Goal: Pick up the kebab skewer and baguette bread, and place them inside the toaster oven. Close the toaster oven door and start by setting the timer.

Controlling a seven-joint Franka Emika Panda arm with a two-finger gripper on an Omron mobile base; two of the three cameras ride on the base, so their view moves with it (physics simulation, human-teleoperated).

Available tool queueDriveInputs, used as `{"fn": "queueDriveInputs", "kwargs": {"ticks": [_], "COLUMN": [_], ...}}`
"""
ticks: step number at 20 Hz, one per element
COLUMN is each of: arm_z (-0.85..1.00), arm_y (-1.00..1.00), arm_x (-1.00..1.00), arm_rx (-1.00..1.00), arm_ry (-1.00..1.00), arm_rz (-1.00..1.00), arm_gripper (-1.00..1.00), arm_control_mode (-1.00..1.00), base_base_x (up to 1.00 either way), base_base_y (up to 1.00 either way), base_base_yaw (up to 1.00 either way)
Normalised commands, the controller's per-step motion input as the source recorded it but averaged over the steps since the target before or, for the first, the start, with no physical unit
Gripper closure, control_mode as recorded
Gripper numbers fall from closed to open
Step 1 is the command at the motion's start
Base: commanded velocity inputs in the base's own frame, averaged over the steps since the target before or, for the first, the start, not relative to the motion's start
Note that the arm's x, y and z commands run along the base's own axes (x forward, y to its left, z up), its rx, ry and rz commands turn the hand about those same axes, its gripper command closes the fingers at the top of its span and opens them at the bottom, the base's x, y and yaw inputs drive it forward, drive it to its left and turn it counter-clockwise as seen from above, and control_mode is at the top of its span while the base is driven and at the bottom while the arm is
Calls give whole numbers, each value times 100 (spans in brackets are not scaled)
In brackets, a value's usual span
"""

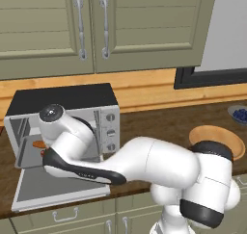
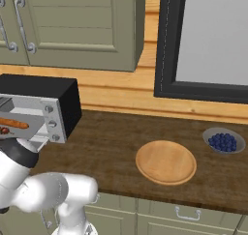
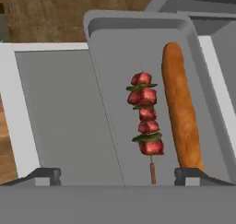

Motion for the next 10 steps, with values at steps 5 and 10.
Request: {"fn": "queueDriveInputs", "kwargs": {"ticks": [5, 10], "arm_z": [0, -1], "arm_y": [-46, -38], "arm_x": [-96, -33], "arm_rx": [16, 16], "arm_ry": [13, 12], "arm_rz": [-42, -46], "arm_gripper": [-100, -100], "arm_control_mode": [-100, -100], "base_base_x": [0, 0], "base_base_y": [0, 0], "base_base_yaw": [0, 0]}}
